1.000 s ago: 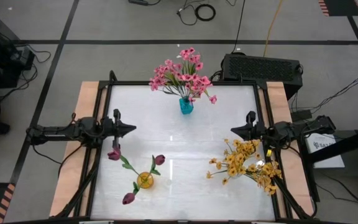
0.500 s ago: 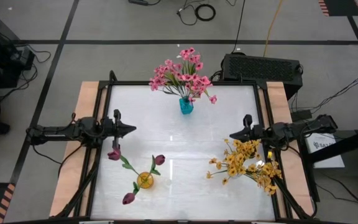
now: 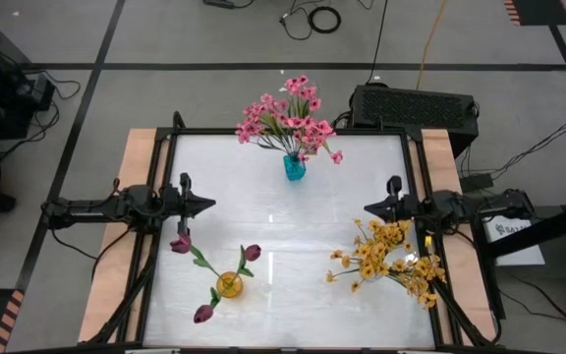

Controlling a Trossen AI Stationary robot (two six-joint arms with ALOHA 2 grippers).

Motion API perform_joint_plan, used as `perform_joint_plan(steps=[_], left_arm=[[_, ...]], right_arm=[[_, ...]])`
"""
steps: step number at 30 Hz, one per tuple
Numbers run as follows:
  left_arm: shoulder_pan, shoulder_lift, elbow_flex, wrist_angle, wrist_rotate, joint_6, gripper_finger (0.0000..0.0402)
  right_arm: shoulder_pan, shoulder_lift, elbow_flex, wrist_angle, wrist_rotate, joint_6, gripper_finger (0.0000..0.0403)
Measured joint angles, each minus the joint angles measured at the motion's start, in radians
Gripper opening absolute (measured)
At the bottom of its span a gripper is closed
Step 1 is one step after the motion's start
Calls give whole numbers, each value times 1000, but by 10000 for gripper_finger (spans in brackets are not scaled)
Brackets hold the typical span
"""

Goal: Sort flowers into vase by color
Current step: Return to Home Position

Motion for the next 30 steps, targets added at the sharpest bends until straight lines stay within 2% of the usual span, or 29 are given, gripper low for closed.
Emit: perform_joint_plan(steps=[5, 10, 14, 19, 30], left_arm=[[0, 0, 0, 0, -1, 2, 0], [0, 2, 0, 0, -1, 15, 7], [0, 2, 0, 0, -5, 82, 8], [0, 2, 1, 10, -64, 106, 5], [0, 2, 1, 18, -69, 106, 1]], right_arm=[[-67, 0, 0, -14, -88, 5, 0], [-107, 0, 0, -17, -108, 2, 0], [-123, 1, 0, -23, -137, -17, 0], [-128, 2, 0, -23, -140, -20, 0], [-128, 2, 0, -23, -135, -58, 0]])
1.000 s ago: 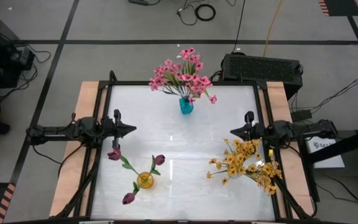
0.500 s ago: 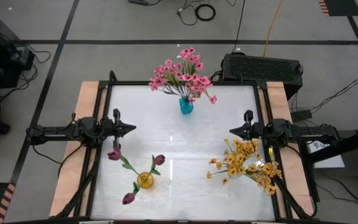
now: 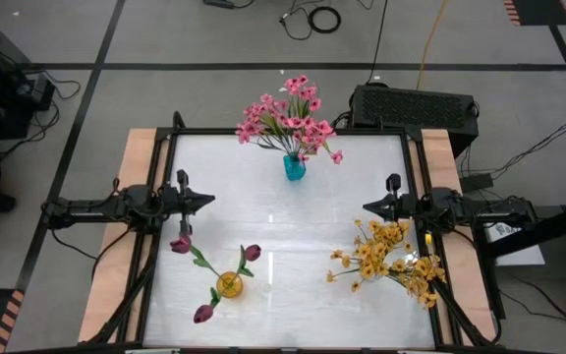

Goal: Sort flowers into vase by color
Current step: Return to Home Position

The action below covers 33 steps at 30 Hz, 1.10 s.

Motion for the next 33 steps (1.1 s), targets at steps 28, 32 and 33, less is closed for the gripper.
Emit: perform_joint_plan(steps=[28, 32, 33], left_arm=[[0, 0, 0, -12, 58, 90, 0], [0, 0, 0, -11, 48, 112, 0], [0, 0, -1, -9, 35, 108, 0]], right_arm=[[0, 0, 0, 0, 1, -11, 0], [0, 0, 0, 1, 1, -11, 0], [0, 0, 0, 1, 1, -11, 0]])
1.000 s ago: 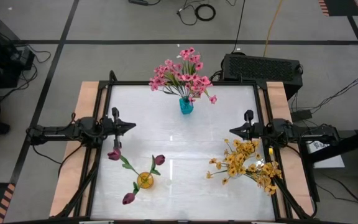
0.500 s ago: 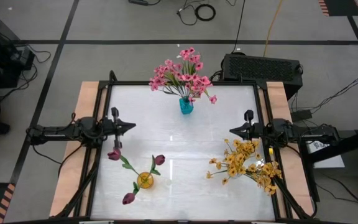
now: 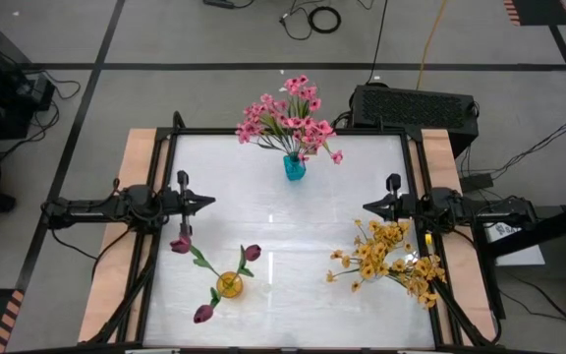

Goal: Sort flowers into vase by color
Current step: Return to Home Position

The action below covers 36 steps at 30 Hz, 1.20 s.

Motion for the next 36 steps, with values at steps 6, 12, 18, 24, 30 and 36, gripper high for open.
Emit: perform_joint_plan(steps=[6, 12, 18, 24, 30, 36], left_arm=[[0, 0, 0, 2, -13, -2, 13], [0, 0, -2, 22, -22, -2, 16], [0, 0, -2, 29, -24, -2, 18], [0, 0, -2, 32, -24, -2, 18], [0, 0, -2, 33, -24, -2, 18], [0, 0, -2, 34, -24, -2, 18]], right_arm=[[0, 0, 0, 0, 0, 0, 0], [0, 0, 0, 0, 0, 0, 0], [0, 0, 0, 0, 0, 0, 0], [0, 0, 0, 0, 0, 0, 0], [0, 0, 0, 0, 0, 0, 0], [0, 0, 0, 0, 0, 0, 0]])
